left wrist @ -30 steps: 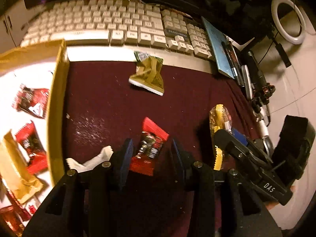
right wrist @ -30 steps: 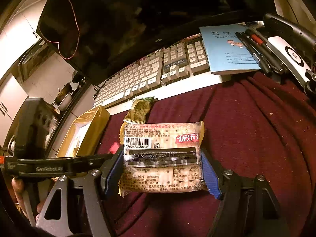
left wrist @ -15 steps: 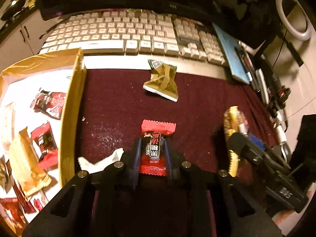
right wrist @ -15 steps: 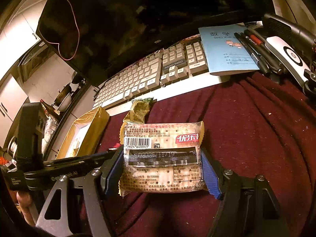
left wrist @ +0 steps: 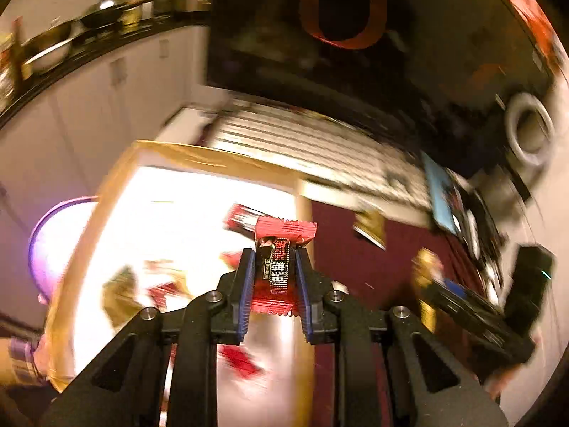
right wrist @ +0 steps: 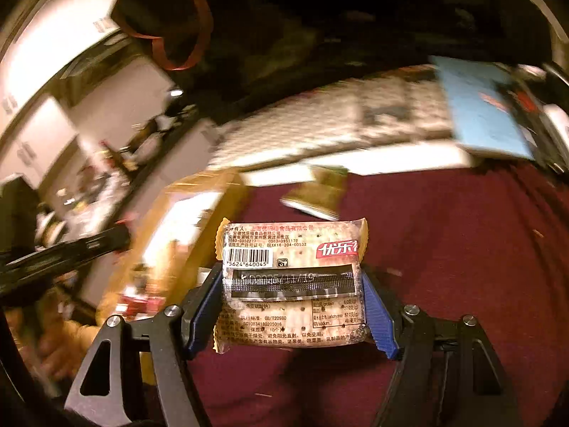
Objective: Organize snacks
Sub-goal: 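Carry the candy and cracker pack over the tray and open both grippers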
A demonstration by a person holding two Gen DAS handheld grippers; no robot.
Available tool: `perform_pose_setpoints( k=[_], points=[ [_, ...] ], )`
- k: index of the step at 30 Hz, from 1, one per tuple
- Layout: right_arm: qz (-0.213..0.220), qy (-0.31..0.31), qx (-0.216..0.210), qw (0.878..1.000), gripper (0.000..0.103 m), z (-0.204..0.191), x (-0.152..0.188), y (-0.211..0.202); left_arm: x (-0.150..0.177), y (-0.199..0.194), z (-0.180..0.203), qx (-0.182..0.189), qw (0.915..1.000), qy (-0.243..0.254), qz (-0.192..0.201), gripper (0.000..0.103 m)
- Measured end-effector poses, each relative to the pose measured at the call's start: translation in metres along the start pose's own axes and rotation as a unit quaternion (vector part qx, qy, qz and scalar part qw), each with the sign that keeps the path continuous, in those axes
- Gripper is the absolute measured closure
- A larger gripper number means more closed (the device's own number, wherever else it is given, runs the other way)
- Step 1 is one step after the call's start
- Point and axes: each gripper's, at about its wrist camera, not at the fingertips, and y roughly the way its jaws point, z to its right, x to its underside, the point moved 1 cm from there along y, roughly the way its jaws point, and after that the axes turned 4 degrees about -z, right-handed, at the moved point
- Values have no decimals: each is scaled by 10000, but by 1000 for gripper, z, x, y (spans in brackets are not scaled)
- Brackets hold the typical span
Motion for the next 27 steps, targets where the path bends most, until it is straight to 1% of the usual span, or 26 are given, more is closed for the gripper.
perform_pose_setpoints(
  k=[3,5,8,11,16,18,20,23,25,27],
  points=[
    [-89,-417,-282,9987,30,-43,-18,8,-16,10,-37,-256,9988,-399,77,84],
    [-309,-642,-442,9965,30,-71,-29,25,-26,25,-58,-214,9978,-629,35,84],
    [-610,-899,-454,9930,30,-103,-44,57,-35,48,-80,-248,9960,-836,-168,84],
    [-919,-1131,-351,9887,30,-129,-62,97,-38,56,-97,-335,9947,-930,-267,84],
    [-1123,-1284,-12,9853,30,-149,-84,151,-36,63,-116,-447,9919,-1142,-334,84],
    [-1223,-1356,63,9832,30,-153,-89,169,-36,66,-118,-545,9920,-1072,-372,83],
    [-1293,-1388,160,9817,30,-153,-91,182,-37,69,-119,-682,9911,-1058,-423,83],
    [-1316,-1437,325,9803,30,-158,-93,195,-36,78,-124,-888,9882,-1089,-604,83],
    [-1343,-1528,412,9782,30,-161,-91,201,-34,82,-129,-942,9864,-1140,-715,83],
    [-1374,-1589,500,9764,30,-163,-90,205,-33,82,-133,-964,9849,-1231,-743,83]
  ],
)
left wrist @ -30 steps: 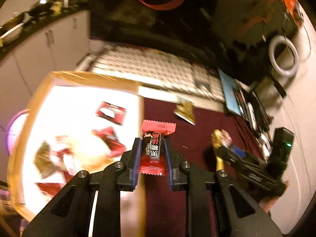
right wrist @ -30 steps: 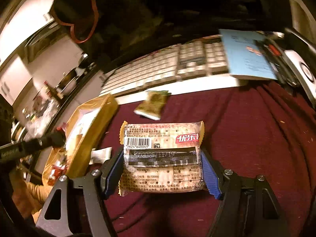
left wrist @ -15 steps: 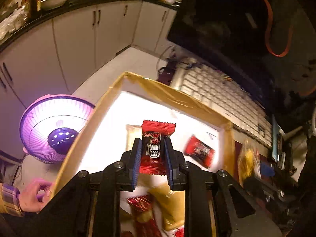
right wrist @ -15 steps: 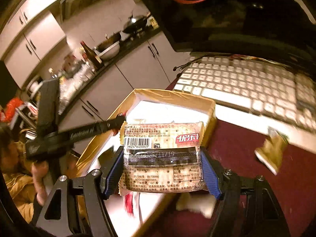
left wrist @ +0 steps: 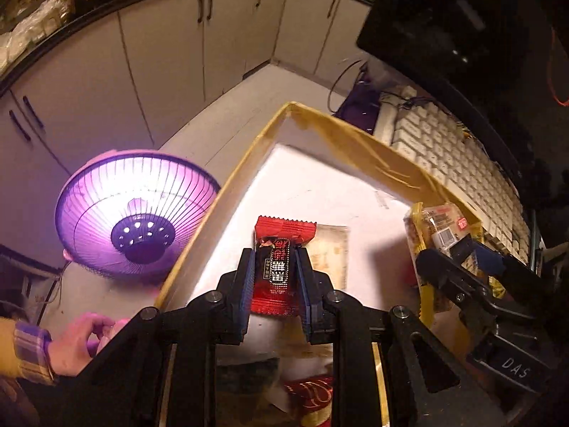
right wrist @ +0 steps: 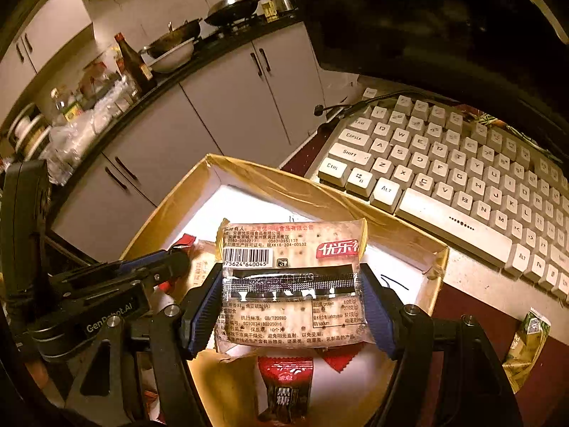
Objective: Organize snacks
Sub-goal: 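Carry the candy and cracker pack over the tray and open both grippers, then grasp the white wrapped candy with the left gripper while the right grasps the gold packet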
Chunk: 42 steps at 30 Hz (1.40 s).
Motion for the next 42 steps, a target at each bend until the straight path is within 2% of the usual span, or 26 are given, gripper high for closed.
perform_pose_setpoints(
  k=[4,7,9,12,17,23,27,29,30,32,34,35,37,42],
  points=[
    [-120,36,271,9996,28,0,1,11,3,0,-3,143,9999,-21,-42,82],
    [-179,118,160,9996,26,5,3,17,5,-1,0,175,9998,58,-83,72],
    [-85,140,-8,9999,20,6,3,11,8,-4,4,268,9996,114,-61,56],
    [88,245,-270,9993,20,14,6,-3,15,-18,13,324,9991,235,133,39],
    [445,468,-701,9954,20,32,19,-46,29,-46,29,461,9971,440,416,39],
    [834,783,-1228,9858,20,67,56,-107,57,-80,61,691,9912,879,708,39],
    [929,1032,-1329,9814,19,98,86,-134,89,-95,114,774,9768,1847,758,39],
    [972,1356,-1252,9780,20,120,104,-142,105,-94,144,794,9639,2453,666,39],
    [979,1495,-1220,9763,21,128,112,-143,114,-91,159,748,9552,2808,560,39],
    [1026,1781,-1199,9713,24,145,133,-143,131,-78,189,404,9346,3506,432,39],
    [1048,2052,-1186,9658,29,153,150,-139,141,-65,207,91,9185,3933,387,40],
    [1086,2203,-1165,9623,34,159,159,-136,143,-57,213,1,9132,4061,345,42],
    [1144,2350,-1029,9597,35,164,173,-132,144,-45,218,-74,9071,4205,184,42],
    [1013,2400,-817,9620,36,175,188,-115,145,-21,227,-215,8933,4486,-177,43]
  ],
)
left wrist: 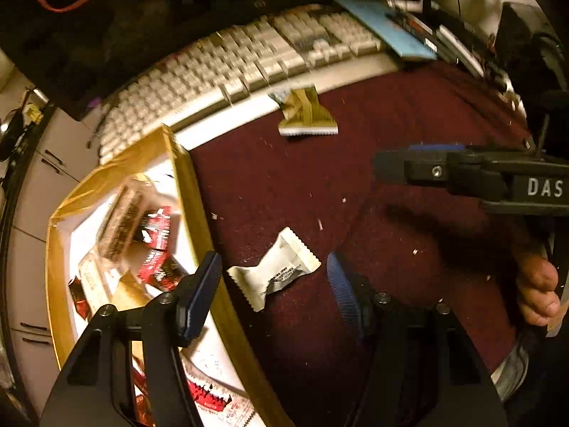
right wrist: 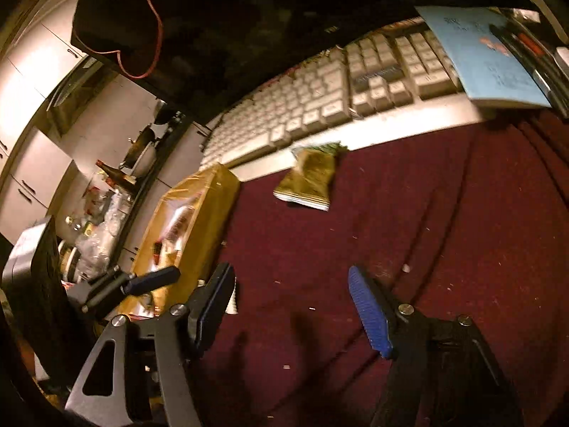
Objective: Organize snacks
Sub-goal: 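Grasp the white wrapped candy with the left gripper while the right grasps the gold packet, then carry the white candy and gold packet over the tray and open both grippers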
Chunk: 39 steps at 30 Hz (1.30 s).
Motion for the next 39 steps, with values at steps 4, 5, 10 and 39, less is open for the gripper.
perform_pose_setpoints(
  k=[4,5,10,39],
  points=[
    [55,2,-55,10000,37,4,0,2,-1,12,5,-39,9995,146,-264,66],
    [71,-9,-56,10000,38,4,0,2,-1,11,7,-82,9995,162,-256,67],
    [16,-71,-83,9999,38,1,2,4,6,13,5,558,9968,6,-570,73],
    [-345,439,980,9936,57,-16,-88,71,82,-71,-47,461,9674,-2276,1008,77]
  ],
)
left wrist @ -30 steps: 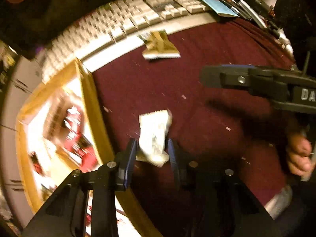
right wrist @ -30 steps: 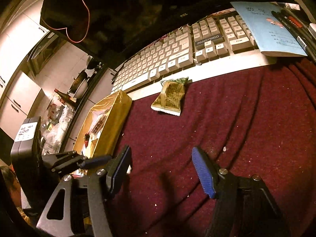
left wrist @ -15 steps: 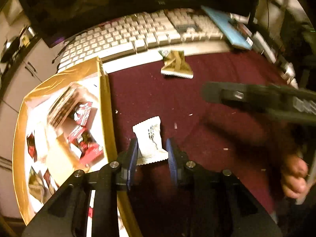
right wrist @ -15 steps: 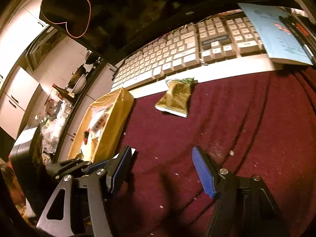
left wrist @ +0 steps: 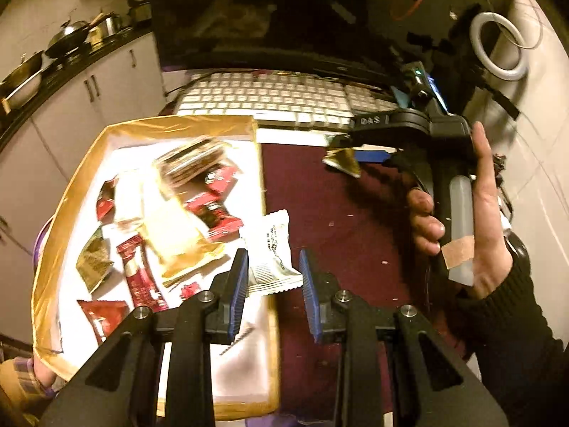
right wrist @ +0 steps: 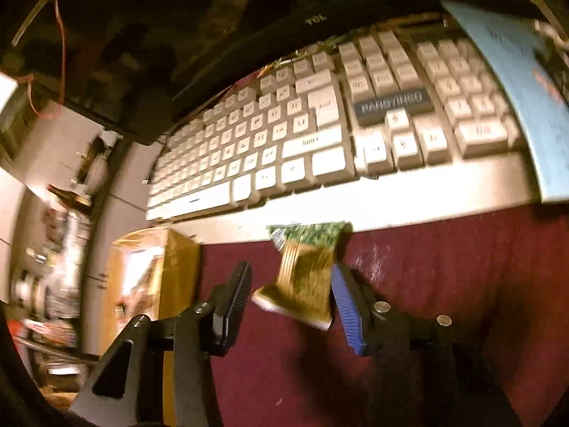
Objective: Organize snacks
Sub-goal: 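Carry the white candy and gold packet over the tray and open both grippers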
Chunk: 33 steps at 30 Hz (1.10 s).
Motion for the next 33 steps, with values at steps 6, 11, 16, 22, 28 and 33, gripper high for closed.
perform_pose_setpoints(
  k=[6,11,16,22,28,33],
  points=[
    [187,-371,414,9983,74,-15,6,9,-4,-3,-15,-73,9998,-203,-26,77],
    [324,-718,519,9955,89,-23,12,3,-1,-14,-41,-182,9988,-451,74,77],
    [339,-876,605,9937,90,-27,20,-3,7,-21,-74,-264,9958,-870,75,77],
    [518,-799,258,9951,92,-25,26,-23,23,-25,-89,-283,9937,-1086,21,77],
    [475,-1032,-529,9921,92,-41,68,-64,39,-27,-88,-213,9934,-1126,-92,77],
    [415,-1619,-1173,9789,92,-80,108,-87,46,-21,-85,-228,9933,-1109,-233,77]
  ],
)
